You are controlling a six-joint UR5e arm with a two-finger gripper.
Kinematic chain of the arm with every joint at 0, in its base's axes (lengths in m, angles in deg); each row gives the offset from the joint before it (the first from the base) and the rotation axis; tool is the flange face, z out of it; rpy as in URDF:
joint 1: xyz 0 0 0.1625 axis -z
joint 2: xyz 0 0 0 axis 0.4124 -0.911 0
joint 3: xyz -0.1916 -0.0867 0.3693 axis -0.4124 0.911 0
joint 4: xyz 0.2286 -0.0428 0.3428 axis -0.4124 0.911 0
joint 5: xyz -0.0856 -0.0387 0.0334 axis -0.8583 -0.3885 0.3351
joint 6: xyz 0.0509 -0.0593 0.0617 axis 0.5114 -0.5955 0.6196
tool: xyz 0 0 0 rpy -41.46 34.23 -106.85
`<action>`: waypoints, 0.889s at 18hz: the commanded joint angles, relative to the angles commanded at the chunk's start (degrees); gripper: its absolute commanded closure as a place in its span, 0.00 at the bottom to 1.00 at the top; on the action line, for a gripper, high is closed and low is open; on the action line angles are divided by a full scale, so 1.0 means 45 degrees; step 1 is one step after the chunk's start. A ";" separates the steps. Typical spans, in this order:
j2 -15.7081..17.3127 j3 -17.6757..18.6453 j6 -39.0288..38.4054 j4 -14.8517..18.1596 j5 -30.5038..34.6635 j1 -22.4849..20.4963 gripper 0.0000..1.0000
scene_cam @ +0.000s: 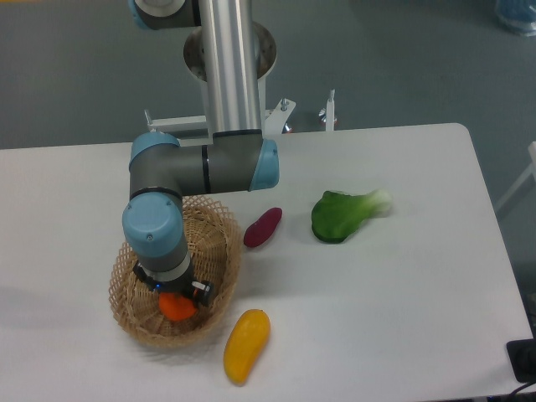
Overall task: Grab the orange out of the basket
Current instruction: 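Lift the orange out of the basket and carry it beside the bok choy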
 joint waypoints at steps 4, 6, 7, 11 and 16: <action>0.0468 -0.0020 0.0467 0.0000 0.0077 -0.0564 0.48; 0.0780 -0.0020 0.0838 0.0000 -0.0020 -0.1033 0.48; 0.0860 -0.0020 0.0995 0.0000 -0.0021 -0.1209 0.48; 0.1114 -0.0020 0.1756 -0.0019 0.0096 -0.1796 0.48; 0.1543 0.0000 0.3279 0.0000 0.0409 -0.3123 0.47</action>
